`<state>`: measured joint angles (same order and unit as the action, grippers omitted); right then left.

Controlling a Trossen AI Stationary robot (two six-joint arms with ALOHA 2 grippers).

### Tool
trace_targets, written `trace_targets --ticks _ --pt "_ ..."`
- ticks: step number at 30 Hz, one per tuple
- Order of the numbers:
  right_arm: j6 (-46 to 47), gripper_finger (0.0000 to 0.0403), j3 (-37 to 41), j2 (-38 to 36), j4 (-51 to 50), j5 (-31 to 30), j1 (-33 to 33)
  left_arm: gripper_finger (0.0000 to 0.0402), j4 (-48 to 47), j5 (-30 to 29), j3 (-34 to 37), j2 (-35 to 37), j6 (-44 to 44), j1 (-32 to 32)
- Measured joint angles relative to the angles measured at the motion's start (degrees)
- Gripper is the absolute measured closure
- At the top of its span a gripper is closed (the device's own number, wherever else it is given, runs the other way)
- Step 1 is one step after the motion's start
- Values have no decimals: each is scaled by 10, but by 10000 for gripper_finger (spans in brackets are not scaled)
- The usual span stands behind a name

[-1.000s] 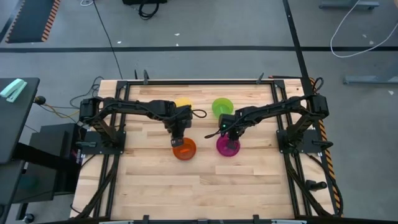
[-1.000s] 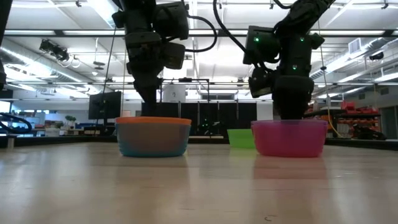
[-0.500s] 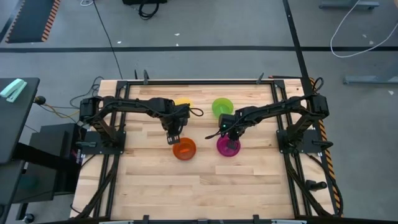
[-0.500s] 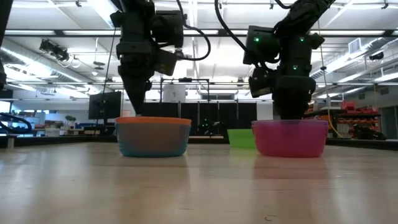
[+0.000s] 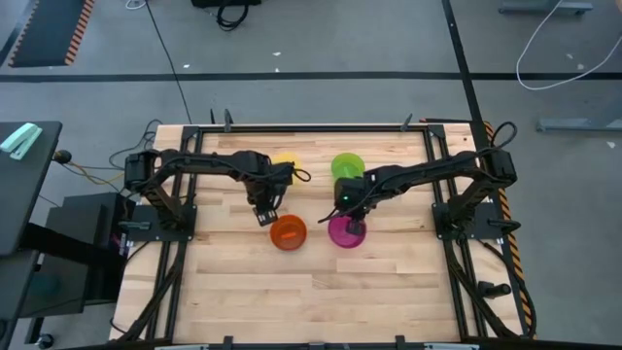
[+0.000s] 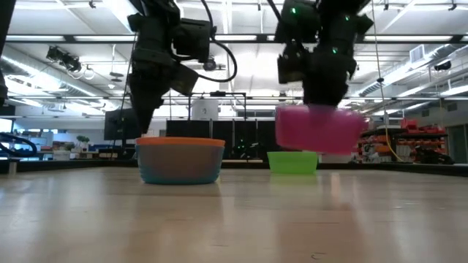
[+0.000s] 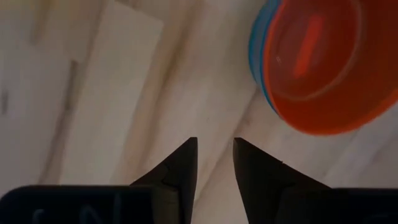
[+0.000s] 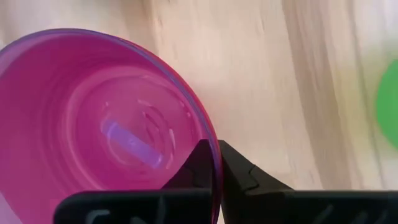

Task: Nest bowls inside each other
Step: Stack the stacked bowls on top of the orange bowl

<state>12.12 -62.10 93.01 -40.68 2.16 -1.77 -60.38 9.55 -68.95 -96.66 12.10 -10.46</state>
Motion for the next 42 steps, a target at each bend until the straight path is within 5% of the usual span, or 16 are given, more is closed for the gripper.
trace_targets --ticks 19,27,42 --pt "9 396 -109 0 -83 -51 79 292 41 60 0 -23 108 131" --pt "27 396 -115 0 -102 -53 110 292 50 59 0 -94 78 116" --pt "20 396 -115 0 -103 -54 113 292 200 63 0 -95 21 98"
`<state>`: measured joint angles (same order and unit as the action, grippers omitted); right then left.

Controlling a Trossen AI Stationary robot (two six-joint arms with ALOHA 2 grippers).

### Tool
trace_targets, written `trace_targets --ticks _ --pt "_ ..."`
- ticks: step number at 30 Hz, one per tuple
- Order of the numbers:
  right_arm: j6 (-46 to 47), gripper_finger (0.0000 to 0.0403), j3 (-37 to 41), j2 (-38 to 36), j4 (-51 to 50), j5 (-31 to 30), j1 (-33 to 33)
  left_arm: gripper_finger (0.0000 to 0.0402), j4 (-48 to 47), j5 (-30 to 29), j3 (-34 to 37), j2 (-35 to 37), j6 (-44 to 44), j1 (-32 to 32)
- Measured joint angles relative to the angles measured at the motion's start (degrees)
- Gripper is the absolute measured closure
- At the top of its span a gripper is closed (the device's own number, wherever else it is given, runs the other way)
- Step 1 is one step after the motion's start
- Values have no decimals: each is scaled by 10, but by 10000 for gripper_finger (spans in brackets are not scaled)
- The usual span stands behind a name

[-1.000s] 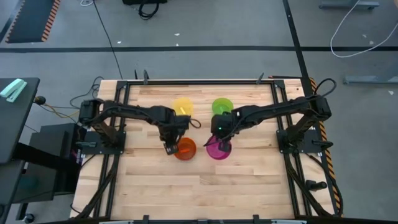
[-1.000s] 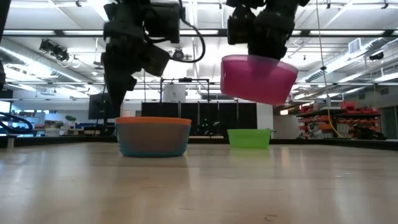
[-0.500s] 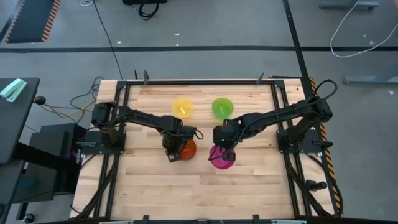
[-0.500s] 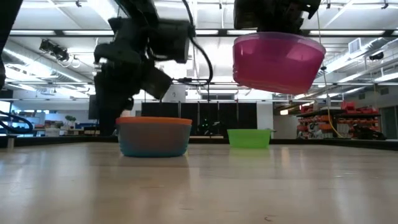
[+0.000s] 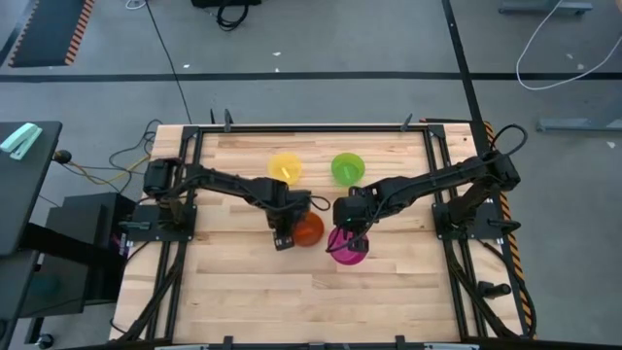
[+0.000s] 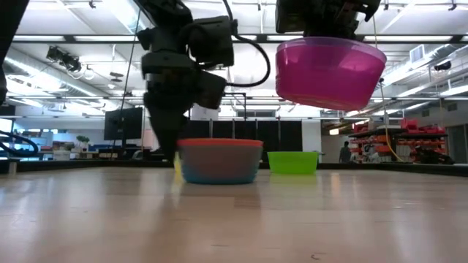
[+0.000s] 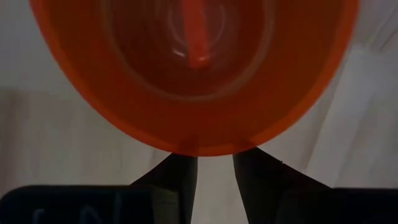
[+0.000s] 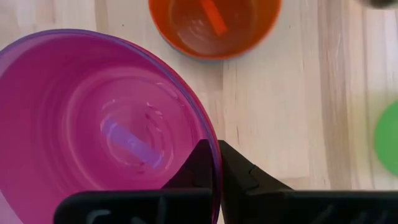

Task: Nest bowls inside each other
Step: Stack the stacked bowls on top of the orange bowl

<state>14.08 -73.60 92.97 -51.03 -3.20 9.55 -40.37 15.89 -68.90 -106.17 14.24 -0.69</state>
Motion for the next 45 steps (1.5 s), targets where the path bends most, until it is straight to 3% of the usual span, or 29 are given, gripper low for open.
trace_targets --ticks 10,20,27,34,45 --pt "-21 396 0 0 15 0 -21 292 70 17 0 0 -29 -29" --pt "-38 396 0 0 38 24 -90 292 -4 -67 0 40 -105 -85" --pt "-42 396 -10 0 73 83 -131 292 -16 -71 0 109 -120 -153" --pt "-48 396 -79 12 68 84 -140 292 -14 -73 0 164 -126 -222" --pt "-69 396 -235 176 -77 89 -140 292 -16 -73 0 183 -153 -299"
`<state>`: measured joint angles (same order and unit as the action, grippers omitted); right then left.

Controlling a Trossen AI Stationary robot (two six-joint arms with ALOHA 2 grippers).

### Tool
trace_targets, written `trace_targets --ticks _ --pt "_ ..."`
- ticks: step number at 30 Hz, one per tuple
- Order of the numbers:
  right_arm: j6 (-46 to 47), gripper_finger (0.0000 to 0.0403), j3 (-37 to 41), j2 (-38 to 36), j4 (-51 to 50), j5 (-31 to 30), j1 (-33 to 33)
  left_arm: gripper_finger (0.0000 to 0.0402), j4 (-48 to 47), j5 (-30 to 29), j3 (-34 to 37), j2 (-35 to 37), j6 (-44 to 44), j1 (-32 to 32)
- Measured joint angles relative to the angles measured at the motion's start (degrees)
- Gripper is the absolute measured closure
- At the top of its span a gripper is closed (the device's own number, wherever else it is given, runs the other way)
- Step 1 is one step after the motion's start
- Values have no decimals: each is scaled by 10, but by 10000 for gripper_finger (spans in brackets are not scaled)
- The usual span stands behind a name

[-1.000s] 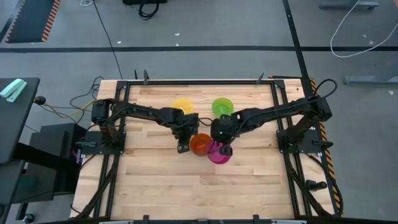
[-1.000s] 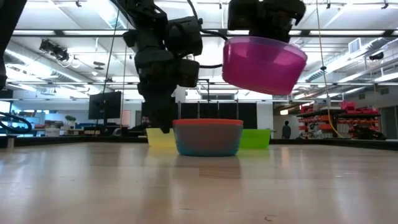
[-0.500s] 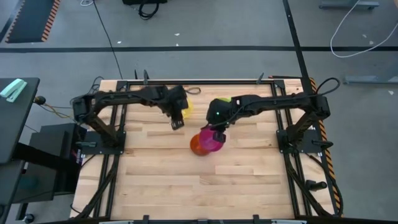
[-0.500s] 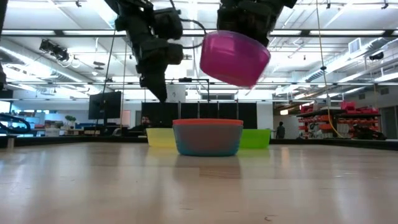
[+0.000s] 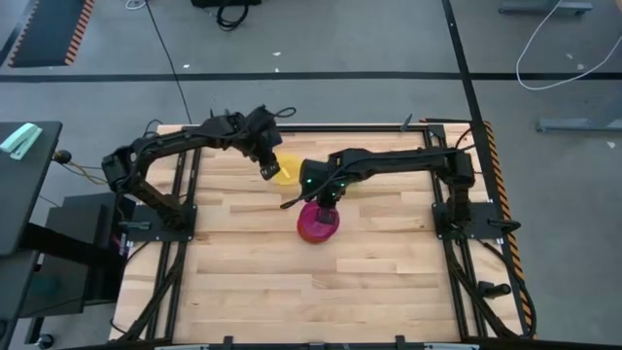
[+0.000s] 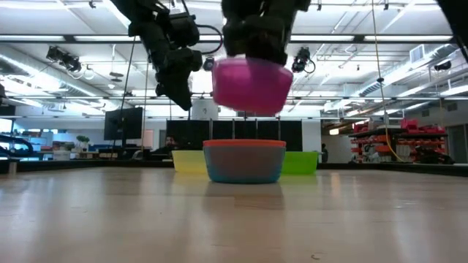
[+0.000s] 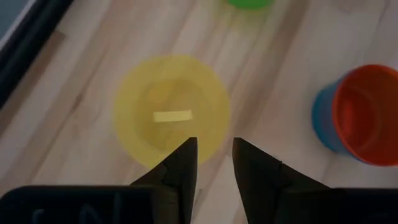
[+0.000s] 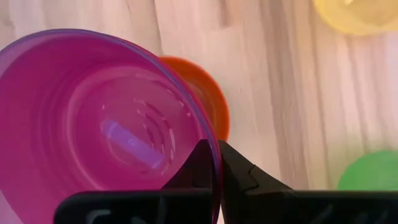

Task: Nest bowls inside each other
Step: Stack the stacked bowls on top of the orange bowl

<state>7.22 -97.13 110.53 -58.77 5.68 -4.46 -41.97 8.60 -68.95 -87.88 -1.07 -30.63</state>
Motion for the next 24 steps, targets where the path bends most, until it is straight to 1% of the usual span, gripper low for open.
trace_targets --ticks 4,9,24 --pt "-3 395 -29 40 -14 7 -4 292 0 0 0 0 -9 -25" --pt "-9 397 -34 69 -16 19 -9 292 -1 0 0 0 -11 -40" --pt "-5 395 -35 84 -7 21 -19 292 6 0 0 -1 -12 -40"
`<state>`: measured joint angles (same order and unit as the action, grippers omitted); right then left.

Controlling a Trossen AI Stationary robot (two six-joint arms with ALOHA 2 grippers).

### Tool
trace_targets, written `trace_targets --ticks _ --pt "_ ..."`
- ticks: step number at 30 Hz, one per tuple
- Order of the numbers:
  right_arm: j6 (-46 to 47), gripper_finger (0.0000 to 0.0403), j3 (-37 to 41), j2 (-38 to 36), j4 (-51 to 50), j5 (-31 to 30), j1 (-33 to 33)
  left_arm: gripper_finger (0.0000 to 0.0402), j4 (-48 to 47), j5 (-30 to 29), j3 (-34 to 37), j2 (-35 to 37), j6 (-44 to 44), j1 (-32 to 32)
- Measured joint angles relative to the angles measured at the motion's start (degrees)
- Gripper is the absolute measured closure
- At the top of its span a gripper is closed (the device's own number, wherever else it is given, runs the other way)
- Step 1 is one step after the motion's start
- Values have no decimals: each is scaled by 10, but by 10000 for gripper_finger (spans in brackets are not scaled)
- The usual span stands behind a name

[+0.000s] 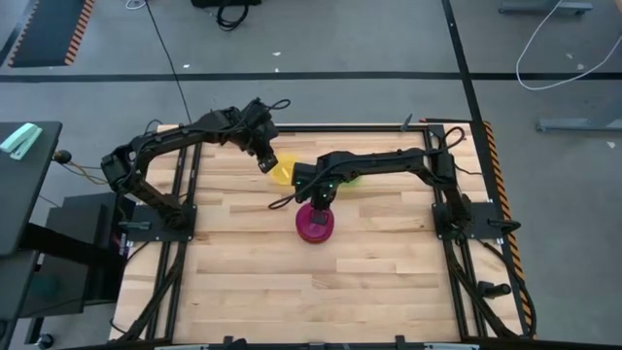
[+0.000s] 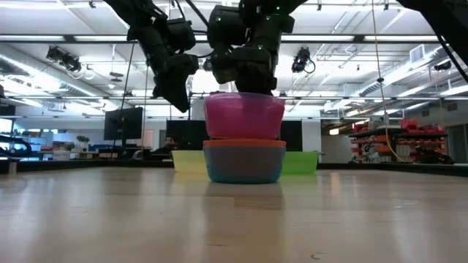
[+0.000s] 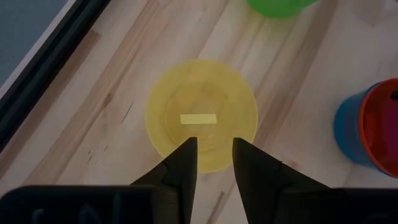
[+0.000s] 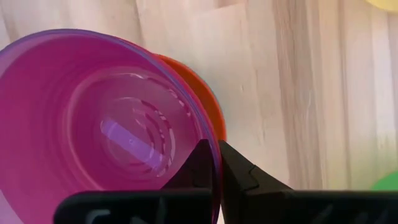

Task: Nest bowls inside each other
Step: Stack the stacked bowls on top of the orange bowl, then stack the green bowl on top of the purple bowl

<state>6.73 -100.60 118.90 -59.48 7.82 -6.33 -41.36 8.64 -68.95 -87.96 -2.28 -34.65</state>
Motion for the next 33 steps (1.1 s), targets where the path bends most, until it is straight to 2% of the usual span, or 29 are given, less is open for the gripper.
trace_targets --ticks 8,24,33 --pt "11 352 0 11 0 2 -1 292 0 0 0 0 0 0" --pt "8 300 0 -8 0 -1 0 292 5 0 0 0 0 0" --pt "-9 290 0 -47 -22 -44 -13 292 3 2 0 -2 -10 14"
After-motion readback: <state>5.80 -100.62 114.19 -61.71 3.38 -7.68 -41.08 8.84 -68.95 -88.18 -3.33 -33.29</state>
